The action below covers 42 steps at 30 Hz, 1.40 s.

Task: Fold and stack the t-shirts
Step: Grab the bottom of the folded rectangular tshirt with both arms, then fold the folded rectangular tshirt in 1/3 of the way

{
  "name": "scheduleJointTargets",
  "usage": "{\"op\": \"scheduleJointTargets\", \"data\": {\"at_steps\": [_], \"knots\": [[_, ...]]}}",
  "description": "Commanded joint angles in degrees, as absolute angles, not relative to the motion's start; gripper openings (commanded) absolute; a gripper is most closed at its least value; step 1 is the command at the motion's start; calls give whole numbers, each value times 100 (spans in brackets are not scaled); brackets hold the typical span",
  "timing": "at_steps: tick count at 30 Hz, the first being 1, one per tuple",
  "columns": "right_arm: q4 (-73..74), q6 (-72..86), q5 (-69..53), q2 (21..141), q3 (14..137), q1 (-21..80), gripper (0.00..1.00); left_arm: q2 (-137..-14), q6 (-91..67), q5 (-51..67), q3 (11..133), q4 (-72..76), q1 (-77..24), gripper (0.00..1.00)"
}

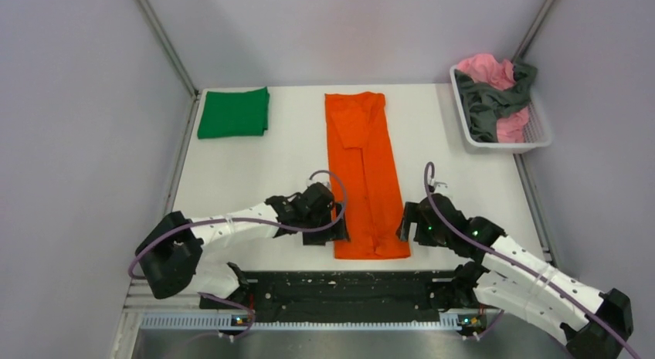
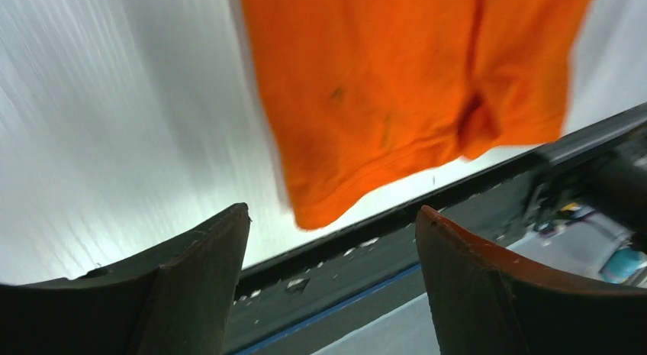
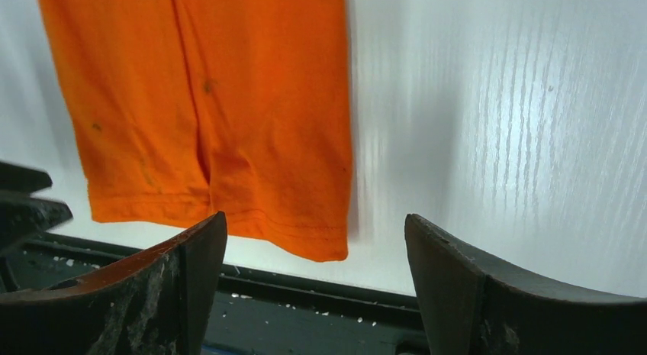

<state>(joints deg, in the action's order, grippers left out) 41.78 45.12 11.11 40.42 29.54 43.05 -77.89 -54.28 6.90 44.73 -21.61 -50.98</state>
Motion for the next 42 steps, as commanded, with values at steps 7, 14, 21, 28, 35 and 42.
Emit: {"op": "scheduleJointTargets", "data": {"at_steps": [7, 14, 21, 28, 35, 42], "knots": [[3900, 4617, 872, 5026, 2781, 4245, 62, -8395, -6372, 744, 4148, -1714, -5657, 52], [3412, 4365, 405, 5224, 2514, 4237, 49, -8794, -6463, 686, 4227, -1969, -5818, 29], [3334, 4306, 83, 5472, 2382, 4227, 36, -8732, -6564, 532, 4319, -2283, -5855, 8], [3383, 4174, 27, 5253, 2528, 4228, 11, -8538, -6467, 639, 4519, -2378, -5886, 0], [3314, 3863, 93, 5500, 3277, 4162, 3, -8613, -5854, 568, 5379, -2868, -5564, 0], [2913, 3179, 278, 6484, 4434, 3711, 2, -8937, -5109, 649, 6261, -3274, -4666, 0]]}}
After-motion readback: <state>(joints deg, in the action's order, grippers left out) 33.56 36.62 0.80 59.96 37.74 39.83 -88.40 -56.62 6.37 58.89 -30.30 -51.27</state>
